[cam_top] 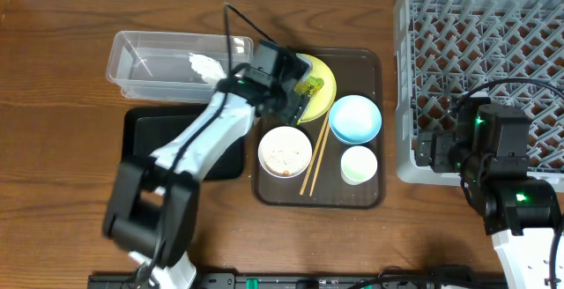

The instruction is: Sort waste into correct bins and load items into the dishwasher rack

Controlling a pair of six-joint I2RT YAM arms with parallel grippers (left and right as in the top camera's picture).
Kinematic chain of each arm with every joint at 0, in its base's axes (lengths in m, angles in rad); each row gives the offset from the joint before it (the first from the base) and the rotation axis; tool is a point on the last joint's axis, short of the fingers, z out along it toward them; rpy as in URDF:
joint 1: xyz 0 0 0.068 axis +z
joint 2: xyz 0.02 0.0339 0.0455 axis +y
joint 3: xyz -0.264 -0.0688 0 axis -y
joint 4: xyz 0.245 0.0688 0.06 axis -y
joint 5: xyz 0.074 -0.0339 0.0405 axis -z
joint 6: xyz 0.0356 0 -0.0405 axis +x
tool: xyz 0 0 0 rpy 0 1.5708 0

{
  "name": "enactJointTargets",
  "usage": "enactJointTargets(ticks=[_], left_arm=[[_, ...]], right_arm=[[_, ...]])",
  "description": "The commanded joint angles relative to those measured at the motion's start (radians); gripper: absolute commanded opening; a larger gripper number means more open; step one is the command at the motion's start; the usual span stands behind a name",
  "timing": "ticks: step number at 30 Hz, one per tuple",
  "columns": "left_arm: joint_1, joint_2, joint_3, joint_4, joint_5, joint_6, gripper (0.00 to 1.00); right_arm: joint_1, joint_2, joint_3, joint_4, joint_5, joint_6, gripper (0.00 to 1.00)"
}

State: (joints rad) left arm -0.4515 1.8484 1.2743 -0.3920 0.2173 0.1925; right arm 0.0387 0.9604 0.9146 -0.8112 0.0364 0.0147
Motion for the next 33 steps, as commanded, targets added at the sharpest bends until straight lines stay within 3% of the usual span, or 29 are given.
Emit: enactJointTargets(ticks=[1, 7, 10, 15, 17, 22, 26, 33], left_arm=[[-0.007, 0.069, -0.014, 0.022, -0.019, 0.027, 0.75], [-0.016, 0.145, -0.014, 0.049, -0.019, 0.027, 0.75], [-0.018, 0.159, -0.014, 0.049, -0.019, 0.023, 0.67], [-0.016, 0.150, -0.013, 0.051, -0.020, 0.023, 0.25], [-0.016, 0.135, -0.008, 0.050, -0.020, 0.023, 0.15], [-0.006, 0.065, 0.009, 0.050, -0.027, 0.005, 0.09], [0.038, -0.045, 0.011, 0.048, -0.063, -0.089, 0.08], [0.207, -0.220, 0.011, 0.042, -0.077, -0.154, 0.08]], right_arm=[[0.011, 0.000, 0.019, -0.001, -0.003, 0.007, 0.99], [0.011, 0.000, 0.019, -0.001, -0.004, 0.007, 0.99], [0.011, 0.000, 0.019, -0.001, -0.004, 0.007, 0.99], [0.011, 0.000, 0.019, -0.001, -0.003, 0.007, 0.99], [0.011, 0.000, 0.019, -0.001, -0.003, 0.007, 0.99], [0.011, 0.000, 0.019, -0.001, -0.003, 0.007, 0.99], [0.011, 0.000, 0.019, -0.001, -0.003, 0.007, 0.99], [0.011, 0.000, 0.019, -0.001, -0.003, 0.007, 0.99]])
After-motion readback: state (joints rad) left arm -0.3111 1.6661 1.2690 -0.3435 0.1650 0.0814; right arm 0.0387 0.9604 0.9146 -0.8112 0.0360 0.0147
